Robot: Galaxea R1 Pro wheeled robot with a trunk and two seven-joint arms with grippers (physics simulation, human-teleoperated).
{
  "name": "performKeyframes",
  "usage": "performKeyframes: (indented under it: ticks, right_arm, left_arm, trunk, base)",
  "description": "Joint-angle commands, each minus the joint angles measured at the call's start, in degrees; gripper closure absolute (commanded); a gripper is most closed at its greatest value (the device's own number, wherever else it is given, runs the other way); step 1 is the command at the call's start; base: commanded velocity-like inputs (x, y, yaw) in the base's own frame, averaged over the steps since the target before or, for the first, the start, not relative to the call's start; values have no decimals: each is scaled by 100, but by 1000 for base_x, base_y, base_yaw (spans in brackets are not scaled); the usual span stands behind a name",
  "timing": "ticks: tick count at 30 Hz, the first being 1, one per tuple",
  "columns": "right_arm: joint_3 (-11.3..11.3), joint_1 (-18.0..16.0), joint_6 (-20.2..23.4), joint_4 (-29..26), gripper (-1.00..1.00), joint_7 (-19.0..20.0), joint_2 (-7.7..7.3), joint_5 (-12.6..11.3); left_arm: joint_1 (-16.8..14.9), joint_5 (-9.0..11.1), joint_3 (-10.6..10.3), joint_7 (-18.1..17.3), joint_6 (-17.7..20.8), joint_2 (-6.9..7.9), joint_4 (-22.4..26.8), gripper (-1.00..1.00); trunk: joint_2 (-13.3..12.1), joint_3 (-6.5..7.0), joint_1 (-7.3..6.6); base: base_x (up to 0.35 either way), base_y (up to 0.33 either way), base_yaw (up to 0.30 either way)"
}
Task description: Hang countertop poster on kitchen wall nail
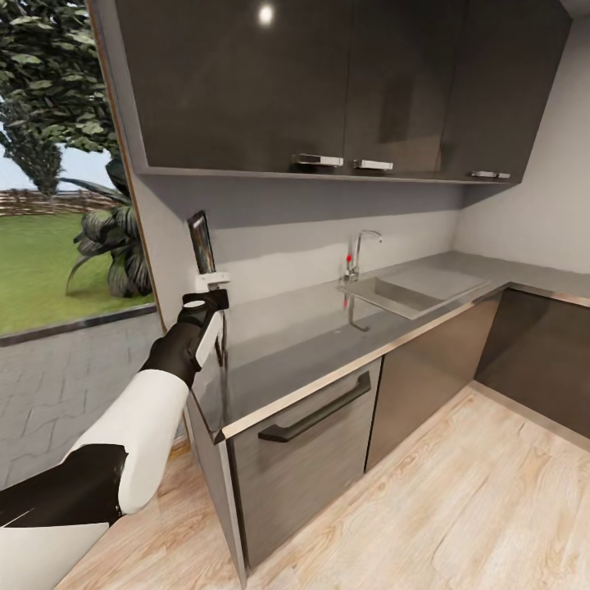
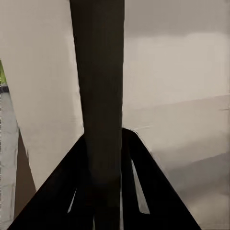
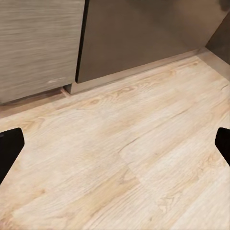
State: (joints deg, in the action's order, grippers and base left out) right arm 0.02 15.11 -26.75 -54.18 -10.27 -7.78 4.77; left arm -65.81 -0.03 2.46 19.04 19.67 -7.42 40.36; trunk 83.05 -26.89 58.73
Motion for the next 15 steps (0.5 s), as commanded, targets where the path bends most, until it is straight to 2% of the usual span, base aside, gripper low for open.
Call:
performKeyframes:
  ticks: [1,15]
  right_arm:
    - [0,1,3,-5,-100,-36,-1,51]
    - [6,1,3,-5,-100,-36,1,59]
  left_arm:
    - [-2,2,19,0,35,-4,7,100]
    - [-2,3,26,-5,37,-5,35,100]
  trunk:
    - [3,-5,0]
    - [3,-5,0]
  base:
    - [0,0,0]
    - [0,0,0]
